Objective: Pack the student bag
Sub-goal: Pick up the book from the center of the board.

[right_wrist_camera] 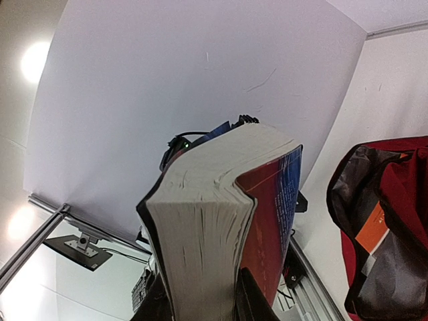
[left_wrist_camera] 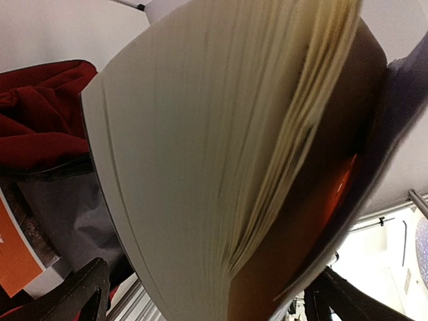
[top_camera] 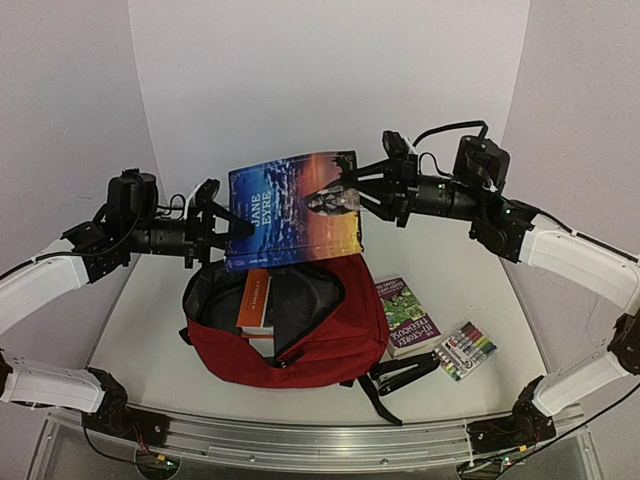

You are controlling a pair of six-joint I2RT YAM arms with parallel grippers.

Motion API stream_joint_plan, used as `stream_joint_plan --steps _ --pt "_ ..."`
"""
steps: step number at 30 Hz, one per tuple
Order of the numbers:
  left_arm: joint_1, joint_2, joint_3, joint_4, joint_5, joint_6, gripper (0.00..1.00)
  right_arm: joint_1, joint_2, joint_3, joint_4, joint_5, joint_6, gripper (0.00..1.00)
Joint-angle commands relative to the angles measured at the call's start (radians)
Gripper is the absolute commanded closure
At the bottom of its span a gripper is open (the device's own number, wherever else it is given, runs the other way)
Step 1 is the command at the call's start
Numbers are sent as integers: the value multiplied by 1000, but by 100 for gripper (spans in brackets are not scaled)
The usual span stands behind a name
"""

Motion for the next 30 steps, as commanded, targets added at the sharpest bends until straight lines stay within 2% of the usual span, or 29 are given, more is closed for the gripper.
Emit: stream_joint_plan --steps 1,3,6,13,21,26,28,30 --pt "-5 -30 42 168 98 -41 0 5 -63 56 307 -36 74 100" --pt "-7 -47 30 224 112 -64 1 5 -55 52 307 -36 73 100" --pt "-6 -69 19 278 119 -94 8 5 -42 43 306 -31 68 100" --pt "-7 -119 3 281 68 -102 34 5 -25 32 259 -15 29 100" --pt "-7 -139 -9 286 52 -114 67 5 -20 47 71 41 -87 100" --pt "-7 -150 -5 220 8 -106 89 5 -20 52 -19 80 -150 100" --pt "-5 -153 -2 170 -27 -100 97 5 -20 53 -54 101 -174 82" --pt "-4 -160 -4 106 -82 -95 100 5 -23 57 -105 135 -215 66"
